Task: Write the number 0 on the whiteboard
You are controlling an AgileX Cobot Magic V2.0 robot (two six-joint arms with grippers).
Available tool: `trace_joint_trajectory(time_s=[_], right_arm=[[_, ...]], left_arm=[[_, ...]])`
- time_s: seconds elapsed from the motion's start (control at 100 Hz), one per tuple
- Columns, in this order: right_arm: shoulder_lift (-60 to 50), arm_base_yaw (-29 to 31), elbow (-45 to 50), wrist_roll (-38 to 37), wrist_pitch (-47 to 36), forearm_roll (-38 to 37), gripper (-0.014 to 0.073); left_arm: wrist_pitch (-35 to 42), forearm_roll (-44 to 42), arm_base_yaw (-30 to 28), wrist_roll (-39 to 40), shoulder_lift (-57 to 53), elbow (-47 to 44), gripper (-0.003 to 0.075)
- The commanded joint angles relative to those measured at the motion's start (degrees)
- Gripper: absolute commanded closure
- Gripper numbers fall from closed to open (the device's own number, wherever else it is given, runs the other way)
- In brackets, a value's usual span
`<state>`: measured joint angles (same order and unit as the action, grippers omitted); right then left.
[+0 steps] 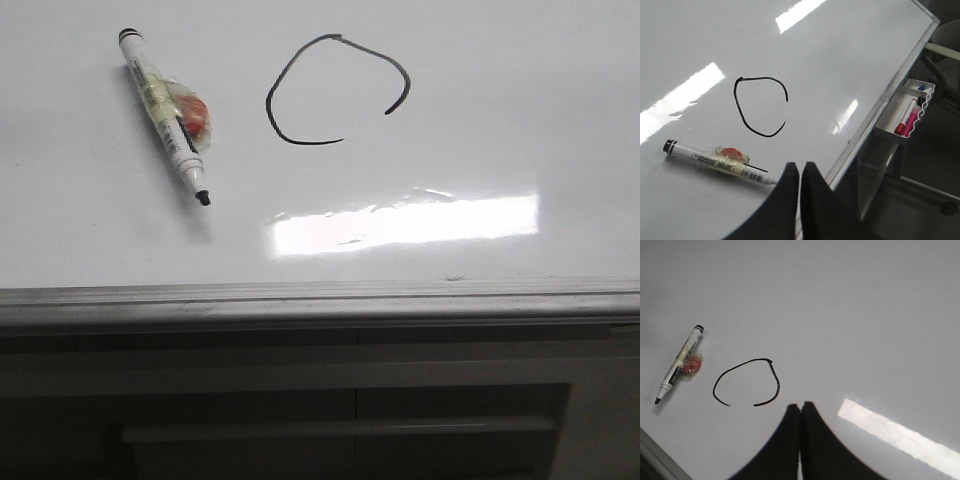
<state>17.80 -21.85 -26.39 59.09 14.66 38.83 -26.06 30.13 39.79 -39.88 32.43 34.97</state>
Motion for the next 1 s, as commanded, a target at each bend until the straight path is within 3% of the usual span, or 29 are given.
trace_joint_trajectory(time_s=[0.0, 0.09, 0.16, 0.23, 0.35, 0.44, 0.55, 0.77, 0.99], right_arm=[[0.41, 0.28, -1.40, 0.63, -3.16, 0.84, 0.0662], [0.41, 0.28, -1.40, 0.63, -3.16, 0.84, 0.0662], [0.41, 0.28, -1.40, 0.63, -3.16, 0.84, 0.0662], [0.41, 0.28, -1.40, 0.63, -3.16, 0.84, 0.0662], [0.41, 0.28, -1.40, 0.63, -3.16, 0.84, 0.0662], [0.41, 0.28, -1.40, 0.63, -3.16, 0.84, 0.0662], [0.41, 0.28, -1.40, 0.63, -3.16, 0.84, 0.0662], [0.41, 0.28, -1.40, 0.63, -3.16, 0.84, 0.0662], [0.41, 0.28, -1.40, 0.63, -3.16, 0.84, 0.0662]], left_arm=[[4.75, 1.19, -0.01, 0.03, 0.24, 1.06, 0.0740], [5.75, 1.19, -0.01, 0.03, 0.06, -0.30, 0.0740], [10.66, -0.78, -0.11, 0.03, -0.59, -2.34, 0.0740], [19.19, -6.13, -0.57, 1.00, -1.89, -6.21, 0.0740], [40.30, -13.44, -5.30, 8.36, -5.64, -16.84, 0.0740], [45.88, -16.21, -10.23, 14.70, -10.02, -24.04, 0.0740], [42.56, -19.34, -16.51, 22.89, -17.82, -30.55, 0.0740], [26.06, -29.12, -27.08, 43.32, -30.26, -36.98, 0.0740], [14.43, -33.19, -31.74, 45.07, -34.26, -37.10, 0.0740]])
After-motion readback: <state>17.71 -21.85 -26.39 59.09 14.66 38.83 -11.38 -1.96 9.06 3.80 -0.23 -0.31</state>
